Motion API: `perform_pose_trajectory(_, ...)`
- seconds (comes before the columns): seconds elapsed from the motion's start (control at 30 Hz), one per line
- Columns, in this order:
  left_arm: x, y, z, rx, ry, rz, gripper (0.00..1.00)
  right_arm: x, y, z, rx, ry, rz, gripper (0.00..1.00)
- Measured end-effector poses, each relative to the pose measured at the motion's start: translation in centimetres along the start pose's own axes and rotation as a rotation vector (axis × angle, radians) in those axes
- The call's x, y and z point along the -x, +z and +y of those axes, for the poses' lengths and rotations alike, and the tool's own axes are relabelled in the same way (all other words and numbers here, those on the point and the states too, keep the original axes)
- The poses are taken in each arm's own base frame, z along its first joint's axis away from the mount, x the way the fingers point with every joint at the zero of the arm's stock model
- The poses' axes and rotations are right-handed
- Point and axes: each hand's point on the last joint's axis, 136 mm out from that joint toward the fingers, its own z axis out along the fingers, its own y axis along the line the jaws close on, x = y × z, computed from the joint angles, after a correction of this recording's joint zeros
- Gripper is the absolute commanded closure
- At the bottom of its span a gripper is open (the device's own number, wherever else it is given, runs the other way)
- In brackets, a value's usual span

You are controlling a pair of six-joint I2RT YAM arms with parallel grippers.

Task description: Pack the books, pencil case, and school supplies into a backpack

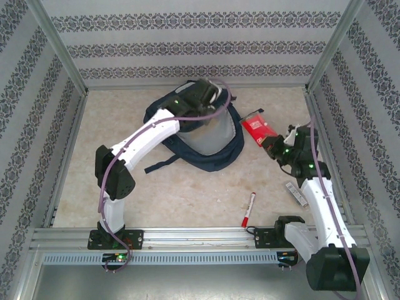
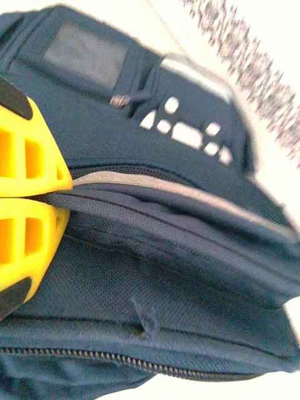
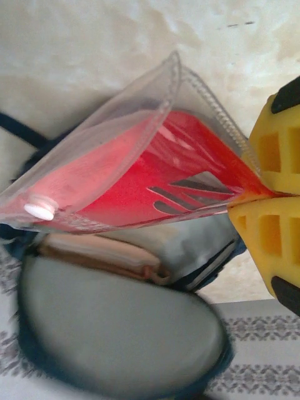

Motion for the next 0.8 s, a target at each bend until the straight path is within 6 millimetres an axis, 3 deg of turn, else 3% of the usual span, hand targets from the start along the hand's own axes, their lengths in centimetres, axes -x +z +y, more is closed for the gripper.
perform_pose_trajectory(0.07,2.2,-1.3,1.5,0.000,-0.073,-0.038,1.00,-1.8,0.8,-0.4,0.000,0.006,0.059,1.00)
perform_pose_trajectory(0.13,3.0,-1.8,1.5,-0.032,-0.120,-0.044,1.00,-3.5,2.2,0.0,0.004,-0.006,0.140,1.00)
perform_pose_trajectory(0.3,2.8,-2.1,-1.3,-0.184,-0.201,-0.015,1.00,-7.2,6.5,1.3,0.009,-0.028,0.291,1.00)
perform_pose_trajectory(0.43,2.0,-1.8,-2.7,-0.254,-0.250,0.024,1.00,-6.3,8.9,1.5,-0.070,-0.008,0.221,1.00)
perform_pose_trajectory(0.5,1.7,-1.7,-3.2,-0.279,-0.274,0.038,1.00,-5.5,9.9,0.8,-0.159,0.013,0.107,1.00)
perform_pose_trajectory(0.63,1.7,-1.4,-4.0,-0.320,-0.315,0.046,1.00,-5.8,11.3,-0.3,-0.315,0.037,-0.050,1.00)
perform_pose_trajectory(0.8,1.4,-0.9,-4.9,-0.364,-0.355,0.058,1.00,-4.5,14.0,0.5,-0.359,0.125,-0.206,0.83)
